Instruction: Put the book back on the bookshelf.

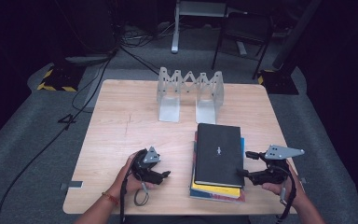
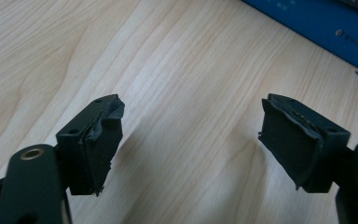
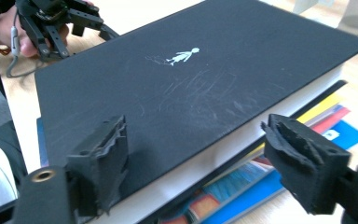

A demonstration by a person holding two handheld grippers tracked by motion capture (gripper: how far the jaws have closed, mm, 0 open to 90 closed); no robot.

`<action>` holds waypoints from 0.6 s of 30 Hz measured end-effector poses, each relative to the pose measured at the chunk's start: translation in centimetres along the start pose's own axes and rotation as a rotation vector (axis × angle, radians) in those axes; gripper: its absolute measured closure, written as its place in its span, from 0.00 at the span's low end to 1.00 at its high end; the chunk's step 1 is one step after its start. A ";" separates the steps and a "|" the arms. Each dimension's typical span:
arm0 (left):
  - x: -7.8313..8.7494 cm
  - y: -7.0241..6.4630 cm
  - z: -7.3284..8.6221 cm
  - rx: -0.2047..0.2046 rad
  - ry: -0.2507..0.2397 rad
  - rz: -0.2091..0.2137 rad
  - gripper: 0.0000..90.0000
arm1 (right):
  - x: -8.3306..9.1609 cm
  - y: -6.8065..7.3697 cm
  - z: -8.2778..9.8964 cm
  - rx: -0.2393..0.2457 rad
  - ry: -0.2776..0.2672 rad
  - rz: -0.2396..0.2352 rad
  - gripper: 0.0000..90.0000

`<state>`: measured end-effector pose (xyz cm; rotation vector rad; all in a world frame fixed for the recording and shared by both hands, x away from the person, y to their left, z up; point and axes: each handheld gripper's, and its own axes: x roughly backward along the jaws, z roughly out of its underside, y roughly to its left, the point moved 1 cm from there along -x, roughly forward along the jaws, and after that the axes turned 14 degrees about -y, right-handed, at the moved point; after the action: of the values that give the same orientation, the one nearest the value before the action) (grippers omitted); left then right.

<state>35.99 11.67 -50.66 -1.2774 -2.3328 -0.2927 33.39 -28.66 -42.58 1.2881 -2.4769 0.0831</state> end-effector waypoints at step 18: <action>-3.9 -0.3 -3.2 -0.050 -0.030 0.023 0.26 | -3.3 -2.3 -0.4 -0.129 0.054 -0.041 0.05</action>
<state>38.52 7.38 -49.79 -1.3406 -2.3479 -0.3279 37.07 -27.38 -43.55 1.2652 -2.3680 -0.0504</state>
